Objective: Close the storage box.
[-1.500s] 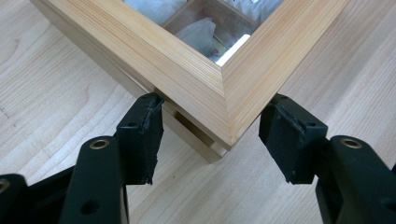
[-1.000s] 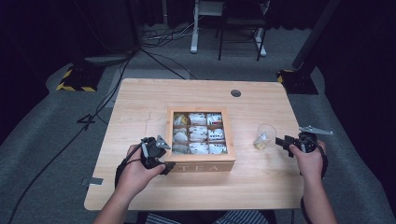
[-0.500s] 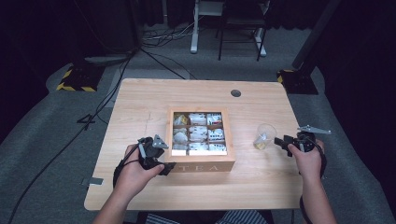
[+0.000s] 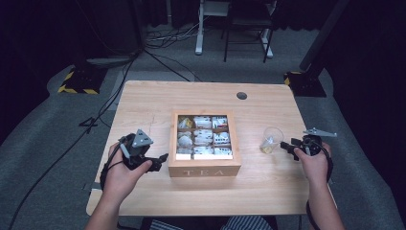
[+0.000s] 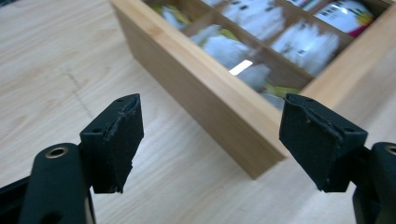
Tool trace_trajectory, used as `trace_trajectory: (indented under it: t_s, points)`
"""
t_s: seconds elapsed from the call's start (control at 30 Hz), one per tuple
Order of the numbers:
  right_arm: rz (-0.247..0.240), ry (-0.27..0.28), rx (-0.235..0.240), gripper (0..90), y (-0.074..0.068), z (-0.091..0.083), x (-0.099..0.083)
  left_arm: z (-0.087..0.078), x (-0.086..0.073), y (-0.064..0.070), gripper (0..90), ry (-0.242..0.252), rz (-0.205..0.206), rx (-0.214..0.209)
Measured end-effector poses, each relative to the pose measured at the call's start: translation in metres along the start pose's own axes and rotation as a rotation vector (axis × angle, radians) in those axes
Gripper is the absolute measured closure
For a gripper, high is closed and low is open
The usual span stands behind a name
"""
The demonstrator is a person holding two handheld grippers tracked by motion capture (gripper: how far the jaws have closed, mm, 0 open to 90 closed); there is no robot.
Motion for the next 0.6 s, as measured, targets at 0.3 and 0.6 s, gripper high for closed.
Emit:
trace_trajectory:
  t_s: [0.3, 0.6]
  points:
    - [-0.038, -0.026, -0.021, 34.4, 0.008, 0.003, -0.006, 0.013, -0.026, -0.038, 22.8, -0.003, -0.044, 0.098]
    - [-0.056, -0.027, -0.035, 32.3, 0.012, 0.008, -0.009, 0.03, -0.058, -0.063, 22.7, -0.066, -0.137, 0.166]
Point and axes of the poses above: each handheld gripper's, and its own axes: z roughly forward along the jaws, x roughly out of its top, y roughly to its right, the point moved 2 cm from there along z, roughly forward along the jaws, and after that the axes turned 10 degrees about z, right-handed, at the moved point
